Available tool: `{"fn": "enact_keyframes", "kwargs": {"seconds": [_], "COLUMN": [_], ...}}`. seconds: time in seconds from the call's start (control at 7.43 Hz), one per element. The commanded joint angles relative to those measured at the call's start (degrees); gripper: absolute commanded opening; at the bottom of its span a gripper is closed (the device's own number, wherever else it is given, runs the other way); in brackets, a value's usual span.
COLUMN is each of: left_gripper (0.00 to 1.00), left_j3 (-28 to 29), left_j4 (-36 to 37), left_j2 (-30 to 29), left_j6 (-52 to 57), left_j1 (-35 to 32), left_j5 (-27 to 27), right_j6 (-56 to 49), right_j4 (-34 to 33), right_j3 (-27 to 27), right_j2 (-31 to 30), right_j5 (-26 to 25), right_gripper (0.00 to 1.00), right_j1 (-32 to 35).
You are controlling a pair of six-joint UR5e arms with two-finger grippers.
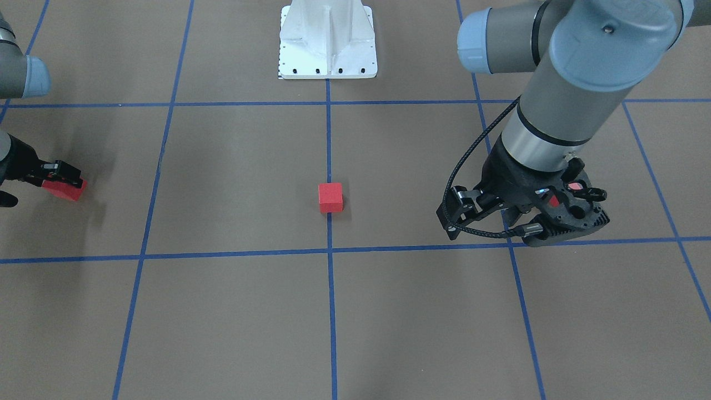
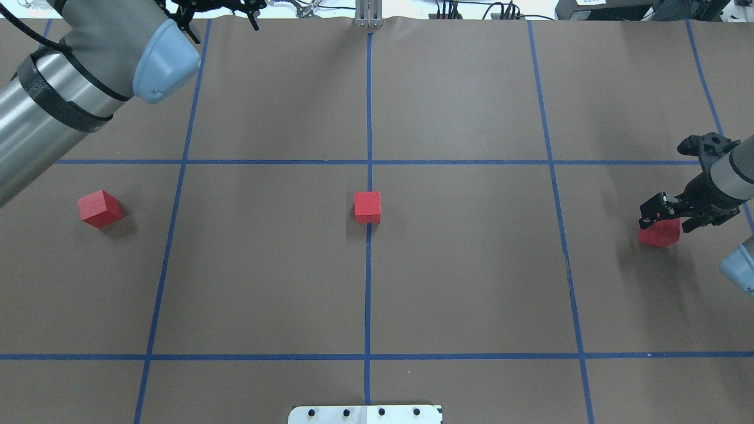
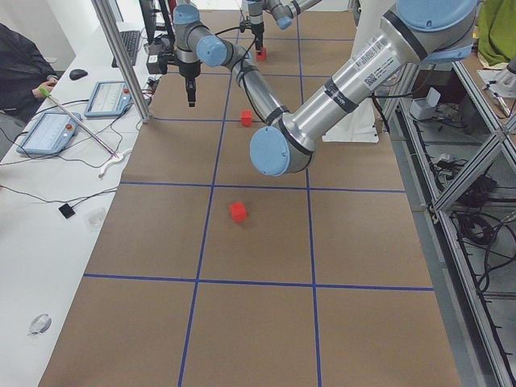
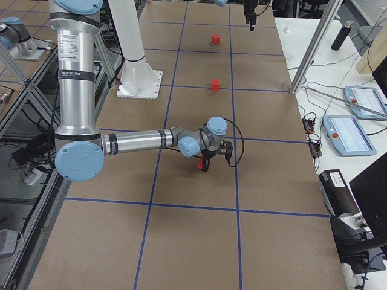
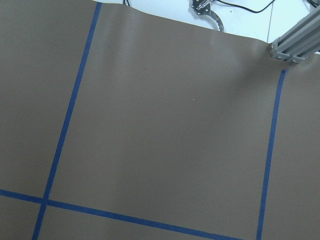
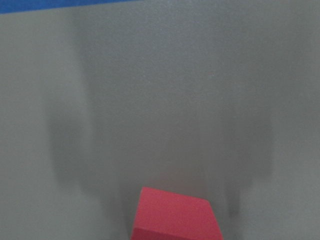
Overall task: Form red blocks into L shape at center
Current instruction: 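Close the right gripper on the red cube and lift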
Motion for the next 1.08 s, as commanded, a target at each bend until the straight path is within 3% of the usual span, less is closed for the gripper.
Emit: {"fn": "enact_keyframes", "kwargs": {"seconds": [0.0,0.13,0.4,0.54,0.94], "left_gripper": [1.00,1.00,1.00,1.00,1.00], "left_j3": [-0.9,-0.9,-1.0,-1.0,-1.1], "left_j4": [-0.1,-0.1,-0.1,-0.1,-0.1], "left_j2": [1.3,1.4,1.4,1.4,1.4], "left_j6": [-0.1,0.0,-0.1,-0.1,0.1], "left_j1": [0.0,0.0,0.0,0.0,-0.1], "left_j5": [0.0,0.0,0.0,-0.1,-0.1], "right_j6": [5.0,5.1,4.9,4.6,4.5], "right_j4": [0.1,0.0,0.2,0.4,-0.3], "right_j3": [0.1,0.0,0.3,1.2,6.0], "right_j2": [1.6,1.4,0.9,1.2,2.7], "right_j5": [-1.2,-1.4,-1.4,-1.3,2.2], "right_gripper": [0.77,0.68,0.15,0.00,0.00], "right_j1": [-1.8,-1.8,-1.6,-1.4,2.5]}}
